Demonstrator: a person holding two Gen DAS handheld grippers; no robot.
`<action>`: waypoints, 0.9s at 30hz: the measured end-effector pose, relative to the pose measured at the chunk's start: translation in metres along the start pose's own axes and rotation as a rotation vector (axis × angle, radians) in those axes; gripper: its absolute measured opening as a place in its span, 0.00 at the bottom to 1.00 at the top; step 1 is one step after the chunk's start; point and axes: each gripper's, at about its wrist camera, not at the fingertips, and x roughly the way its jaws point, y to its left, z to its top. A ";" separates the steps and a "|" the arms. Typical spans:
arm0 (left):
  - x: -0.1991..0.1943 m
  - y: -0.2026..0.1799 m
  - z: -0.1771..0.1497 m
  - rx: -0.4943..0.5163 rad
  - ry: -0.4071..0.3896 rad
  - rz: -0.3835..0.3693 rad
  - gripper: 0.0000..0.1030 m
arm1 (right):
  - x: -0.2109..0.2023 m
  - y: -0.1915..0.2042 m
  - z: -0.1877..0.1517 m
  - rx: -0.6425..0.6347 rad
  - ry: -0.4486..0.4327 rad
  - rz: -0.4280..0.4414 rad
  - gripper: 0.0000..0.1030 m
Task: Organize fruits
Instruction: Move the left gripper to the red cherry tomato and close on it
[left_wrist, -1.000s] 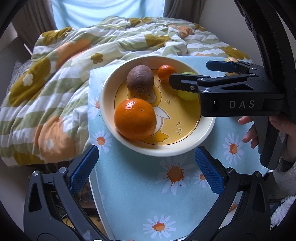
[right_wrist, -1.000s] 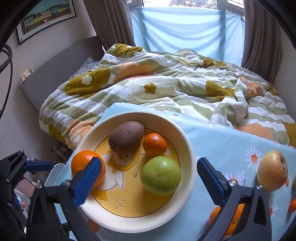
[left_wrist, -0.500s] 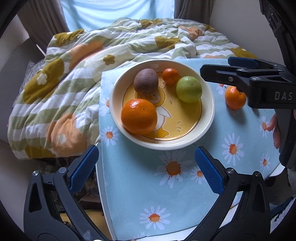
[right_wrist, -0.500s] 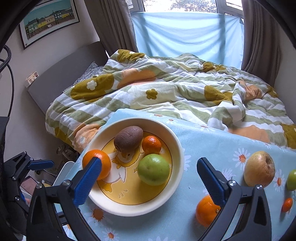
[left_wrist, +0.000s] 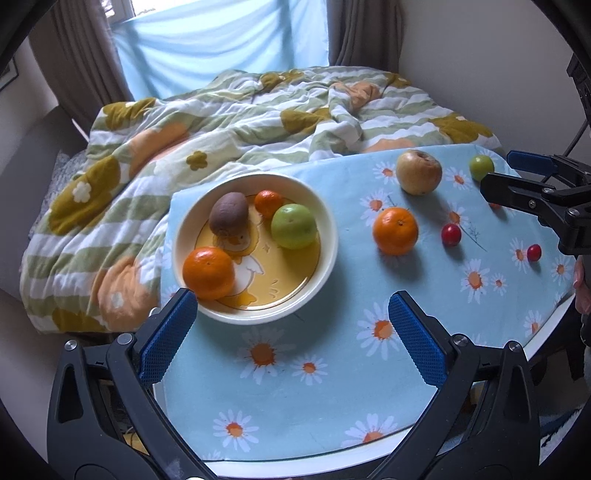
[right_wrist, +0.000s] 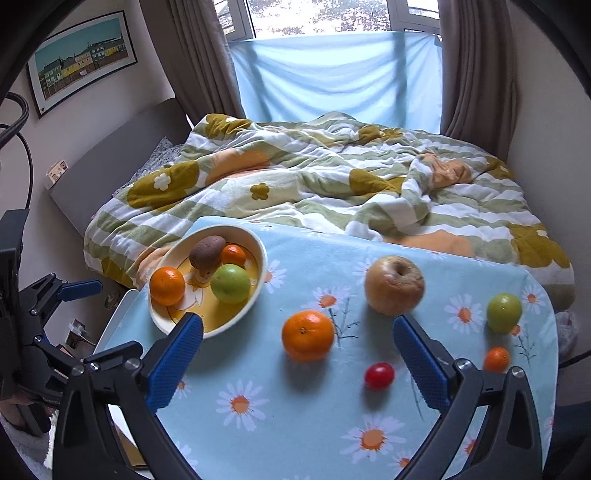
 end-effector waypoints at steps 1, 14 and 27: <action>-0.002 -0.008 0.001 0.005 -0.007 -0.005 1.00 | -0.005 -0.007 -0.002 0.001 -0.002 -0.014 0.99; 0.001 -0.109 0.019 -0.013 -0.048 -0.092 1.00 | -0.057 -0.112 -0.040 0.046 0.001 -0.105 0.99; 0.053 -0.183 0.032 0.051 -0.014 -0.090 1.00 | -0.050 -0.190 -0.058 0.043 0.033 -0.122 0.99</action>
